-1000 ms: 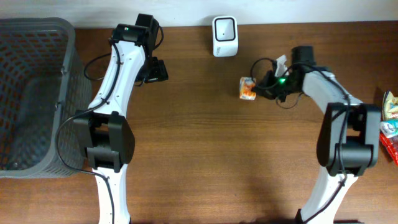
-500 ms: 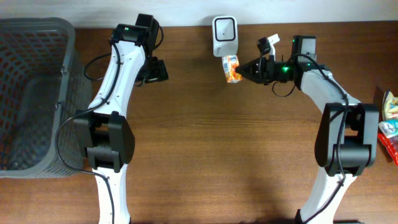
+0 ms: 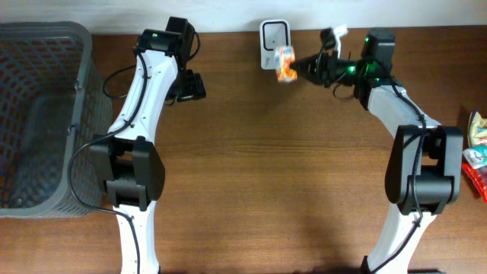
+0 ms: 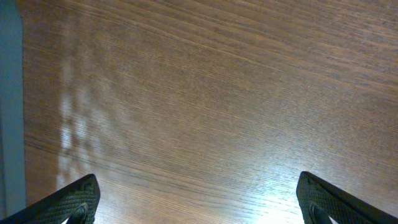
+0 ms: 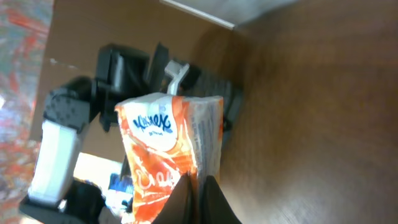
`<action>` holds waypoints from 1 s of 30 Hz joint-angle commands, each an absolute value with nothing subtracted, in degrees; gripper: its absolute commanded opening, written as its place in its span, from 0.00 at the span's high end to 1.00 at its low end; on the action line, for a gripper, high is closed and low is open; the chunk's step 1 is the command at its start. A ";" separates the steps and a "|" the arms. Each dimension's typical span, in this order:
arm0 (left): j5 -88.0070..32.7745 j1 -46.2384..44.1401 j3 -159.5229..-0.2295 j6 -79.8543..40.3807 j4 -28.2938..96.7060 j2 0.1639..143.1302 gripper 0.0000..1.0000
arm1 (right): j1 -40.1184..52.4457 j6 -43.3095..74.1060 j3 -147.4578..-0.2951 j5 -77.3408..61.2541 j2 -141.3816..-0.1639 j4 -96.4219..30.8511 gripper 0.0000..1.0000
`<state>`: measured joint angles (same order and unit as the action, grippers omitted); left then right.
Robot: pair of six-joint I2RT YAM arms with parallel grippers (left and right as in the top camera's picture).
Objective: Scan the item barcode
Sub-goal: 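Lift the orange Kleenex pack up to the scanner with the right gripper, then carry the orange pack right and set it at the table edge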
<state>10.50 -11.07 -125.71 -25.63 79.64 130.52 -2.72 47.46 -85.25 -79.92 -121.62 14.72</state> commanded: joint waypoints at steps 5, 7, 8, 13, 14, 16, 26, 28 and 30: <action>10.31 -10.74 -125.60 -26.30 79.59 130.50 0.01 | -0.49 59.79 -92.66 -53.34 -121.86 13.78 0.96; 10.31 -10.74 -125.60 -26.30 79.61 130.50 0.01 | 0.30 53.93 -95.70 -46.96 -121.86 4.60 0.96; 10.31 -10.74 -125.60 -26.30 79.61 130.50 0.01 | 0.82 48.90 -98.19 -41.30 -121.86 -3.05 0.96; 10.31 -10.74 -125.60 -26.30 79.59 130.50 0.01 | 4.29 31.48 -109.86 -13.74 -121.86 -26.33 0.96; 10.31 -10.74 -125.60 -26.30 79.59 130.52 0.01 | 5.17 28.80 -111.04 -8.78 -121.86 -27.64 0.96; 10.31 -10.74 -125.60 -26.30 79.59 130.50 0.01 | 8.58 19.68 -111.68 6.87 -121.89 -27.62 0.96; 10.31 -10.74 -125.60 -26.30 79.61 130.50 0.01 | 18.87 -21.47 -111.66 28.88 -127.63 -7.64 0.96; 10.31 -10.74 -125.60 -26.30 79.59 130.50 0.01 | 19.09 -23.70 -111.66 28.05 -129.16 -7.66 0.96; 10.31 -10.74 -125.60 -26.30 79.59 130.52 0.01 | 19.29 -24.18 -111.66 28.05 -130.69 -7.68 0.96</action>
